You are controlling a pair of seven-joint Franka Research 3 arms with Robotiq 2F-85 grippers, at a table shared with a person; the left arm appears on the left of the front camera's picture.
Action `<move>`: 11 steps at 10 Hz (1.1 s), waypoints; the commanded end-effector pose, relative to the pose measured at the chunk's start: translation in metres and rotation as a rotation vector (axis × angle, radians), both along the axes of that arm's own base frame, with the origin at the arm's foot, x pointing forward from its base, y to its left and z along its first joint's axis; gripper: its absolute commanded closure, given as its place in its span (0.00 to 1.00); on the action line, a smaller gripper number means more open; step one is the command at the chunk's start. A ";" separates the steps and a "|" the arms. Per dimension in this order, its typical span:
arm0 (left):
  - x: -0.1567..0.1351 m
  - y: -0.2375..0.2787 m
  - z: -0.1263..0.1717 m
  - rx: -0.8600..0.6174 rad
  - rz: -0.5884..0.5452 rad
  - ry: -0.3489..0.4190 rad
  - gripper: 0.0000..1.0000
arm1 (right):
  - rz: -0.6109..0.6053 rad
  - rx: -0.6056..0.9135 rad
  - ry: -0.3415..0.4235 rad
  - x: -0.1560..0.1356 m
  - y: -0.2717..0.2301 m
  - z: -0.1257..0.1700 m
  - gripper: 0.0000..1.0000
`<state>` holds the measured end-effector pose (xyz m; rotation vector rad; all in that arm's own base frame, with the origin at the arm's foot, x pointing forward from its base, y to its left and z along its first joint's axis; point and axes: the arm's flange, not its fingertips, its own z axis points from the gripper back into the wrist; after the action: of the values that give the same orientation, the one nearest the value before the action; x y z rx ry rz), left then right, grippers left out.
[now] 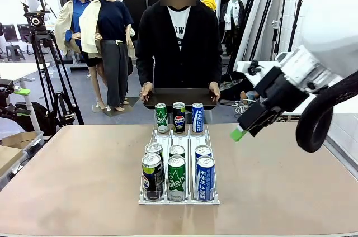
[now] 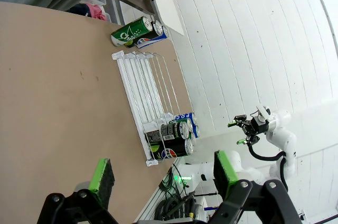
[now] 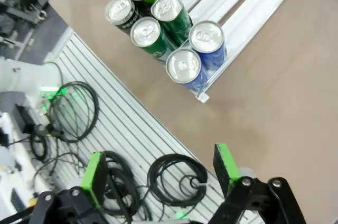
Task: Retrieve and hand over the desired beverage to the person.
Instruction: Pick up a can of the same type that the person held from the Automatic Can Dispenser.
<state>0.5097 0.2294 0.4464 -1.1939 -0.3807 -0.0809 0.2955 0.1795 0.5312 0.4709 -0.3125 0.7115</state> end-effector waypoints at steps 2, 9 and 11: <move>0.000 0.001 0.001 0.003 0.014 0.008 0.00 | 0.000 -0.089 -0.032 0.004 0.042 0.003 0.00; 0.000 0.001 0.001 0.003 0.014 0.008 0.00 | -0.020 -0.323 -0.174 0.000 0.109 -0.012 0.00; 0.000 0.001 0.001 0.003 0.014 0.008 0.00 | -0.064 -0.362 -0.187 -0.001 0.120 -0.024 0.00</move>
<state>0.5097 0.2294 0.4463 -1.1939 -0.3807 -0.0808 0.2918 0.2890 0.5135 0.0839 -0.3534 0.7780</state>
